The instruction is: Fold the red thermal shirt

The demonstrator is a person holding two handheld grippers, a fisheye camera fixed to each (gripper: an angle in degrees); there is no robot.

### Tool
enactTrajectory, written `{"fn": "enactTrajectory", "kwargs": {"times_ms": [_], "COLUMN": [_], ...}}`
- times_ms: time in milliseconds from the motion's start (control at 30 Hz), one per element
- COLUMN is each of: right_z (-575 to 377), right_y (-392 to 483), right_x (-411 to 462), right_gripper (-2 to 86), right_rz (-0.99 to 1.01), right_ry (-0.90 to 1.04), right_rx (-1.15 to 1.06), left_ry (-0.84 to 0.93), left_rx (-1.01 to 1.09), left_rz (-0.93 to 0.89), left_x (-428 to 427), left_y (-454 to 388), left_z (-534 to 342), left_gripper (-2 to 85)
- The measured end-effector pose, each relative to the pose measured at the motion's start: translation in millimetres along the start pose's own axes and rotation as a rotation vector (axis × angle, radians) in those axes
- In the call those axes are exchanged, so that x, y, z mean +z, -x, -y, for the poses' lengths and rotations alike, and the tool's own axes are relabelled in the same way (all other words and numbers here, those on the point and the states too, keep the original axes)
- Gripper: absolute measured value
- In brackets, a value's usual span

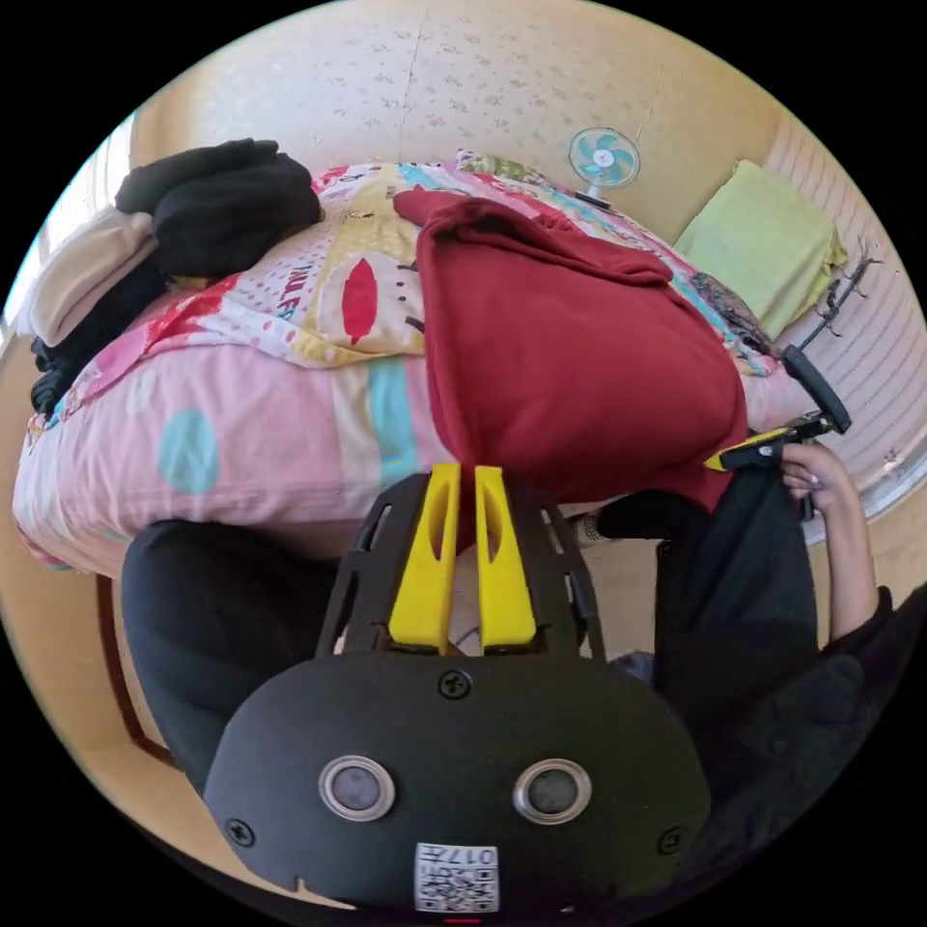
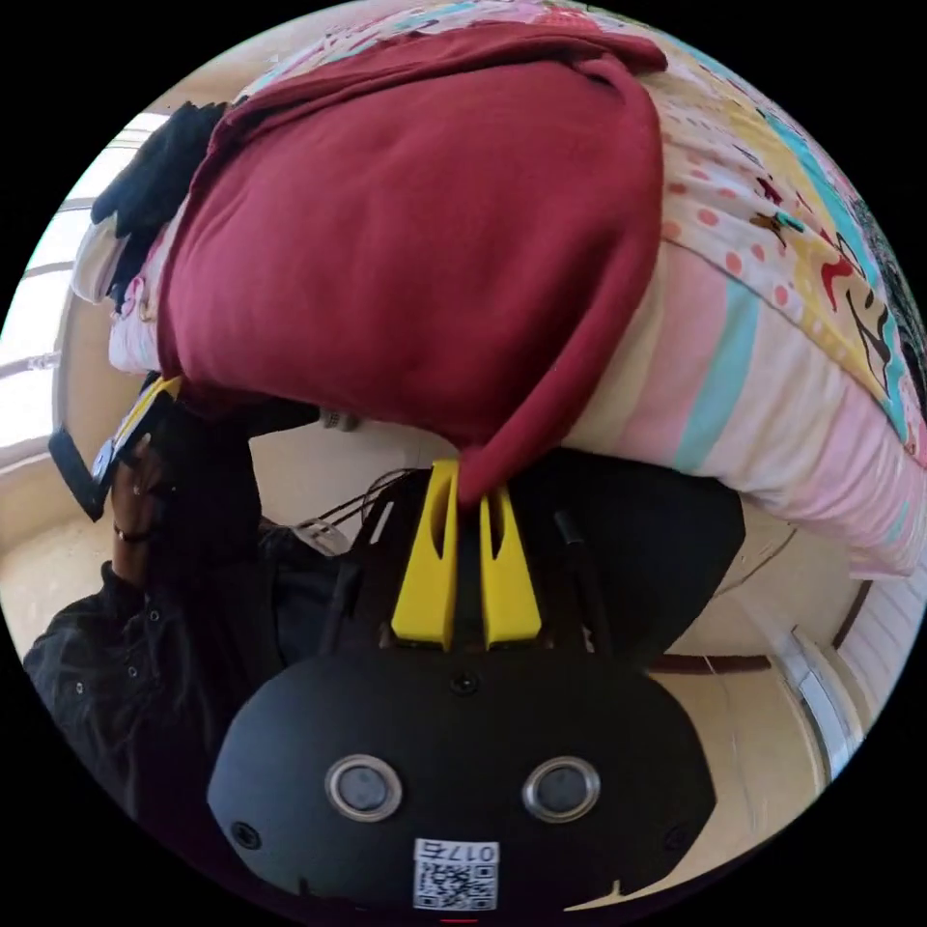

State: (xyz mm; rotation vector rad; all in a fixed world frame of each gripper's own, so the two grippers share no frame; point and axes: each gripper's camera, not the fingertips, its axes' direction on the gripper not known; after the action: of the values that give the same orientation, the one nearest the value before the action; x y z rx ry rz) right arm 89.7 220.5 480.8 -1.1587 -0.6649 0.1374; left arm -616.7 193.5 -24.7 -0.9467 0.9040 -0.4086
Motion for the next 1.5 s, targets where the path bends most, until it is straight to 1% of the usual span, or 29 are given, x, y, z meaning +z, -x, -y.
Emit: {"fn": "enactTrajectory", "kwargs": {"times_ms": [33,100,133,200,267,333,367,433,467,533,600,667,733,767,900,933,1000,1033,1100,1133,1233,1267,1300,1333,1367,1400,1433,1467,1500], "right_z": [-23.3,-65.4,-95.5,-136.9,-162.8,-162.8,-155.4,-104.2,-87.6,-18.1,22.9,48.8,47.6,41.3,-27.1,-43.0,-54.9,-56.3,-60.4,-67.5,-101.6,-109.7,-124.4,-134.9,-140.0,-150.7,-161.1,-166.2,-173.3], "right_y": [1.6,-1.7,-8.7,-20.8,-30.2,-47.9,-54.0,-80.2,-87.5,-121.9,-145.2,-159.5,-163.0,-163.2,-159.7,-156.7,-151.6,-145.1,-134.8,-130.4,-125.3,-125.0,-125.3,-124.8,-124.4,-123.9,-119.6,-114.3,-98.5], "right_x": [-22.7,-64.0,-95.7,-140.5,-173.8,-204.2,-210.0,-232.9,-238.5,-256.9,-255.2,-233.4,-202.7,-196.2,-155.6,-144.7,-130.7,-125.5,-125.5,-130.4,-137.0,-133.9,-122.4,-109.1,-103.7,-97.7,-100.4,-105.2,-117.8], "right_gripper": [2.7,2.7,2.7,2.7,2.7,2.7,2.7,3.0,3.1,3.7,4.9,7.5,8.5,8.8,10.2,10.9,11.1,10.3,7.7,5.8,4.2,4.0,3.7,3.5,3.5,3.4,3.3,3.3,3.3], "right_rz": [0.141,0.295,0.343,0.41,0.463,0.574,0.613,0.731,0.746,0.767,0.732,0.689,0.67,0.649,0.387,0.36,0.428,0.502,0.525,0.485,0.498,0.488,0.452,0.411,0.396,0.374,0.365,0.359,0.329], "right_ry": [-0.04,-0.125,-0.21,-0.341,-0.446,-0.561,-0.58,-0.659,-0.685,-0.831,-0.909,-0.877,-0.834,-0.838,-0.869,-0.872,-0.844,-0.814,-0.813,-0.823,-0.82,-0.81,-0.774,-0.731,-0.723,-0.729,-0.773,-0.816,-0.911], "right_rx": [-0.091,-0.205,-0.245,-0.291,-0.338,-0.361,-0.354,-0.313,-0.29,-0.146,-0.025,0.129,0.173,0.175,0.187,0.187,0.138,0.063,0.03,0.071,0.154,0.188,0.273,0.318,0.332,0.388,0.422,0.417,0.382], "left_ry": [-0.013,-0.025,-0.017,-0.006,-0.047,-0.094,-0.154,-0.229,-0.284,-0.369,-0.504,-0.588,-0.552,-0.5,-0.351,-0.321,-0.24,-0.249,-0.313,-0.328,-0.358,-0.33,-0.234,-0.164,-0.027,0.01,-0.01,-0.081,-0.16], "left_rx": [0.01,0.096,0.102,0.108,0.125,0.114,0.083,0.043,0.025,-0.021,-0.182,-0.305,-0.367,-0.367,-0.218,-0.193,-0.141,-0.136,-0.124,-0.111,0.06,0.153,0.219,0.23,0.21,0.157,0.14,0.097,0.018], "left_rz": [-0.024,-0.148,-0.183,-0.404,-0.557,-0.663,-0.715,-0.771,-0.782,-0.755,-0.734,-0.702,-0.701,-0.695,-0.439,-0.429,-0.455,-0.463,-0.48,-0.482,-0.495,-0.472,-0.462,-0.462,-0.437,-0.392,-0.393,-0.438,-0.504], "left_x": [-11.7,-61.7,-74.9,-127.4,-165.1,-190.1,-200.3,-204.2,-202.8,-191.6,-158.9,-127.9,-94.6,-76.7,-35.3,-28.0,-2.4,-0.7,-10.7,-16.3,-47.1,-54.2,-51.9,-46.6,-32.5,-26.1,-27.1,-32.6,-37.3], "left_y": [0.7,7.7,12.7,39.0,58.2,76.4,89.3,105.9,114.7,128.6,159.8,181.4,187.6,183.3,154.3,150.0,134.9,132.1,124.0,121.9,104.9,96.8,92.7,92.7,96.7,105.4,110.3,121.8,136.0], "left_z": [-0.2,1.8,3.5,14.2,25.3,43.4,62.0,105.4,142.7,207.5,279.2,302.2,304.9,297.8,249.7,245.6,237.9,236.6,233.4,232.3,213.0,196.6,179.5,171.8,155.1,136.7,127.9,115.0,109.1], "left_gripper": [2.5,1.5,1.3,0.6,0.1,-0.2,-0.3,-0.5,-0.4,-0.1,1.4,4.7,6.5,7.2,9.3,9.6,8.1,7.2,4.6,4.3,3.4,3.5,3.7,3.8,4.2,4.6,4.9,5.5,7.5]}}
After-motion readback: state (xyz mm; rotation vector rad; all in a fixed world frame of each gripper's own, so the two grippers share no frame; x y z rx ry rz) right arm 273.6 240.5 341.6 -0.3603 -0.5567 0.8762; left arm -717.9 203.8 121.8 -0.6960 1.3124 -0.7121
